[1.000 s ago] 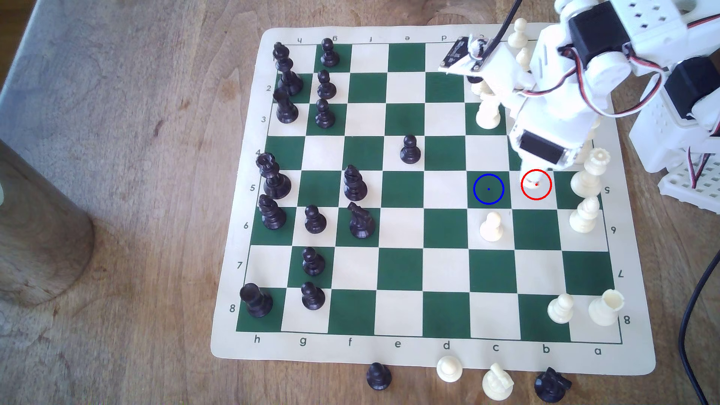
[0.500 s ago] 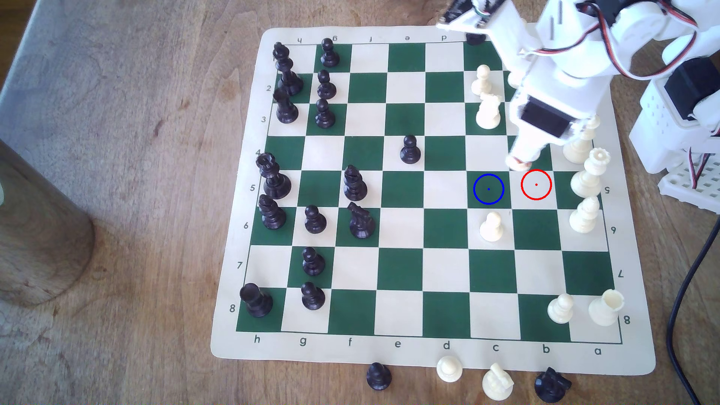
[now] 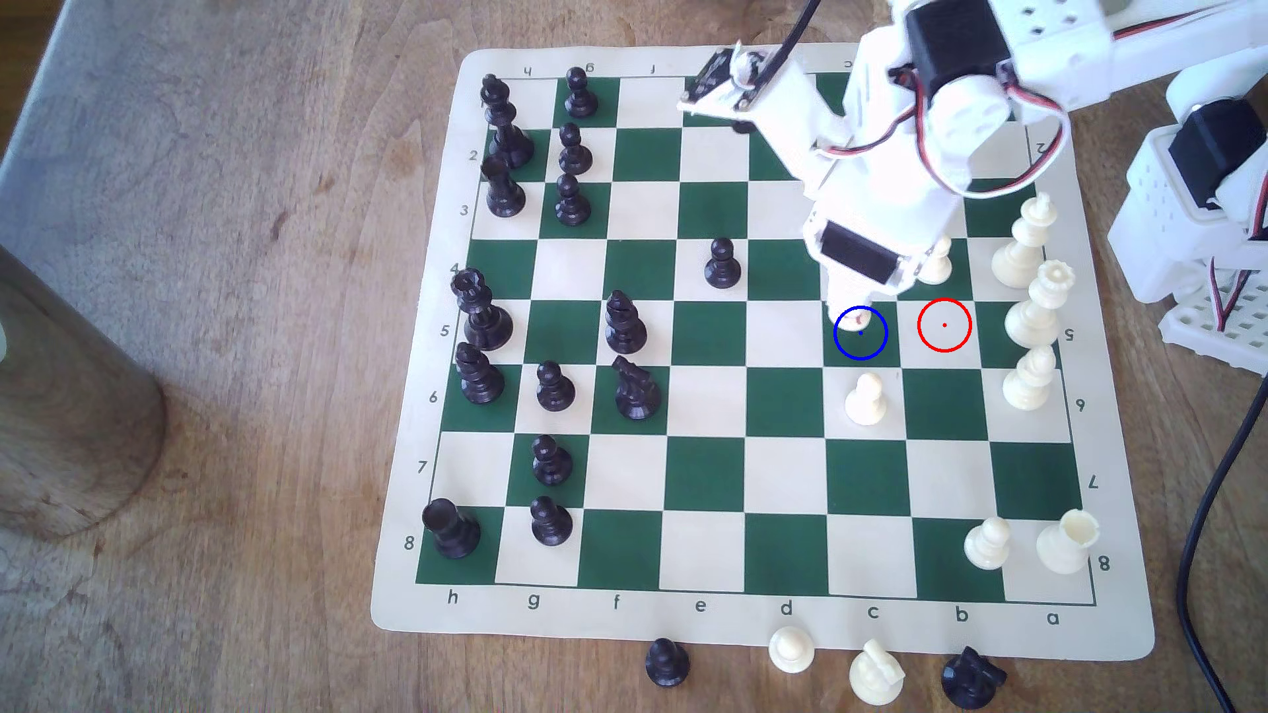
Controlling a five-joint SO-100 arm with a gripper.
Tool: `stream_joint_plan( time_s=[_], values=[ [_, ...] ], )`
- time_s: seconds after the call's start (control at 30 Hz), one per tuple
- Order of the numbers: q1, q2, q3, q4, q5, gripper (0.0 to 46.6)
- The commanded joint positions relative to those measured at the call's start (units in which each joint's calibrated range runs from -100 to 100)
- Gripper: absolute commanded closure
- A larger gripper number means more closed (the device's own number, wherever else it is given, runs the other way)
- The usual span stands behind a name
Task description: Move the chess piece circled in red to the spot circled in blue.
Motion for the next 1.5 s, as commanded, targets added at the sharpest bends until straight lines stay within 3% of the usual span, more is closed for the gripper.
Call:
stream_joint_plan(
  time_s=[0.0,0.93,1.03,1.1,1.27,1.47],
  values=[
    [0.3,2.0,-1.8,-1.5,0.3,46.4],
    [1.7,9.5,1.3,-5.2,2.8,46.4],
    [2.0,9.7,1.7,-4.5,2.8,35.5],
    [1.7,9.7,1.8,-3.6,3.0,31.1],
    [1.6,9.3,2.1,-2.3,3.5,26.2],
    [2.0,7.3,2.9,-0.6,4.0,24.8]
  ],
)
